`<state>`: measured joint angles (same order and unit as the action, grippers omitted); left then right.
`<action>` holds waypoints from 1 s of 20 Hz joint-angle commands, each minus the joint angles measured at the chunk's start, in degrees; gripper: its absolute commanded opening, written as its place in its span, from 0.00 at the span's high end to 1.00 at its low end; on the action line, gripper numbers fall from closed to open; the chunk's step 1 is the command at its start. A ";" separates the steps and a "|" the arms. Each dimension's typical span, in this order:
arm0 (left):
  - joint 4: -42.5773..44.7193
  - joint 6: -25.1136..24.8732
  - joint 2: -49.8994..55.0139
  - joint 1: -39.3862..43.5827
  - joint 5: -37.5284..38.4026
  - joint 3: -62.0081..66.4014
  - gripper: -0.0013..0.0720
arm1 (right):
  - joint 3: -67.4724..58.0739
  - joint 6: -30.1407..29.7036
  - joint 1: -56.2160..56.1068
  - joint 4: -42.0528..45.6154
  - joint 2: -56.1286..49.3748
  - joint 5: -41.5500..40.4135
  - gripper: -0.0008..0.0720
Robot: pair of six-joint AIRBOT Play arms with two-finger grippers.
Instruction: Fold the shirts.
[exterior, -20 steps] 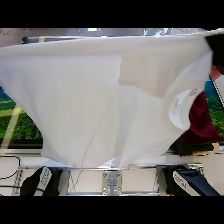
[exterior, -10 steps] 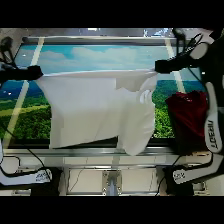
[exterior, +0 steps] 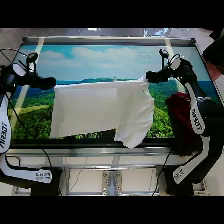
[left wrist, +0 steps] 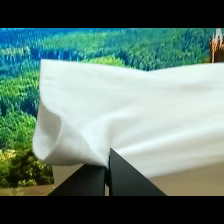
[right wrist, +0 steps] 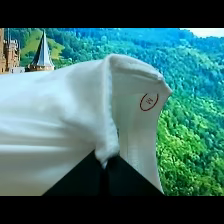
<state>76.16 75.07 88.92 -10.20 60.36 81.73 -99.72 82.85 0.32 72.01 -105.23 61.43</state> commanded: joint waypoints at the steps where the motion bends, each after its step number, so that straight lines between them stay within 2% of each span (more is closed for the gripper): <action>1: 5.03 1.53 0.04 0.20 5.18 -3.61 0.97 | 0.98 0.17 -0.13 1.44 -0.37 6.60 0.98; 9: 4.17 2.14 0.17 0.52 1.20 -10.80 0.97 | 10.10 0.17 -0.24 0.72 -0.31 5.25 0.98; 10: 3.87 2.40 0.17 0.59 1.55 -10.84 0.97 | 10.27 0.17 -0.24 -0.44 -0.31 5.31 0.94; 11: 3.04 3.54 0.09 0.57 1.62 -10.82 0.89 | 10.25 0.17 -0.24 -1.88 -0.24 5.44 0.79; 12: 1.86 4.13 -0.22 0.55 1.62 -10.80 0.55 | 9.94 0.15 -0.24 -3.63 0.09 6.29 0.55; 13: 0.35 4.26 -1.22 0.28 1.60 -10.78 0.14 | 8.90 -0.02 -0.24 -4.35 0.72 8.22 0.50; 15: -1.46 4.24 -5.92 -0.55 1.79 -10.78 0.14 | 5.31 -3.13 0.00 -2.80 3.61 14.60 0.50; 18: 0.92 4.26 -18.73 -3.82 3.19 -12.68 0.14 | 2.10 -4.59 2.40 8.96 12.50 25.18 0.50; 19: 2.01 5.25 -23.52 -5.77 3.96 -16.09 0.14 | 3.72 -4.57 4.26 9.94 16.13 26.97 0.50; 20: 2.27 8.37 -29.09 -8.59 3.98 -22.21 0.14 | 7.15 -4.57 6.29 8.50 19.69 27.50 0.47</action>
<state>76.88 79.79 71.22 -14.41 63.09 66.72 -94.72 79.37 3.36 76.93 -93.10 82.04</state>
